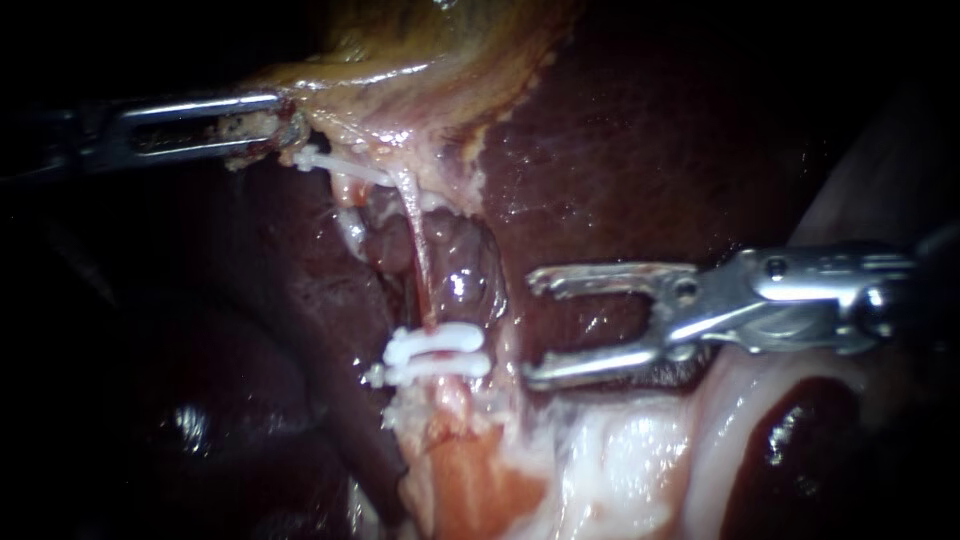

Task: Going back second clip right tube

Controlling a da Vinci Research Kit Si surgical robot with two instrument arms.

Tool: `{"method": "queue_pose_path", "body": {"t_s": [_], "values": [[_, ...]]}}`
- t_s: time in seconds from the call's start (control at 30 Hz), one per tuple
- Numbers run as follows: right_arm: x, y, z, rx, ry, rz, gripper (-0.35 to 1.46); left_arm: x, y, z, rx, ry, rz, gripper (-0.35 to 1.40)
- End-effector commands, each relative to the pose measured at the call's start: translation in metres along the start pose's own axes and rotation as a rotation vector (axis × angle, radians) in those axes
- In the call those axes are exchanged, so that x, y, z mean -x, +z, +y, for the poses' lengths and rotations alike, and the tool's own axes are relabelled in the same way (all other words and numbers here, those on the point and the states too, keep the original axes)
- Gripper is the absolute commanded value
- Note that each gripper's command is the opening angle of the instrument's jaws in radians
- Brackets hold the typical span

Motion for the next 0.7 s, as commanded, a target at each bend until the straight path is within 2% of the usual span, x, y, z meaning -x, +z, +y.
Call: {"method": "queue_pose_path", "body": {"t_s": [0.03, 0.17, 0.2, 0.4, 0.57, 0.7], "values": [[-0.0001, -0.0005, 0.0001, 0.0, -0.007, -0.011, 0.5, 0.0, 0.0, 0.0, 0.0, 0.0, 0.0, -0.35], [0.0, -0.0016, 0.0001, 0.0, -0.04, -0.078, 0.5, 0.0, 0.0001, 0.0, 0.002, 0.0, -0.001, -0.35], [0.0, -0.0016, 0.0001, 0.001, -0.041, -0.084, 0.5, 0.0001, 0.0002, 0.0, 0.001, 0.001, -0.001, -0.35], [0.0, -0.0017, 0.0001, 0.0, -0.047, -0.087, 0.5, 0.0015, 0.0017, 0.0, 0.011, 0.008, 0.0, -0.35], [0.0, -0.0018, 0.0001, -0.001, -0.053, -0.087, 0.5, 0.0031, 0.0042, 0.0, 0.017, 0.018, -0.02, -0.35], [-0.0002, -0.002, 0.0001, -0.001, -0.058, -0.087, 0.5, 0.0039, 0.0055, -0.0001, 0.022, 0.023, -0.028, -0.35]]}}
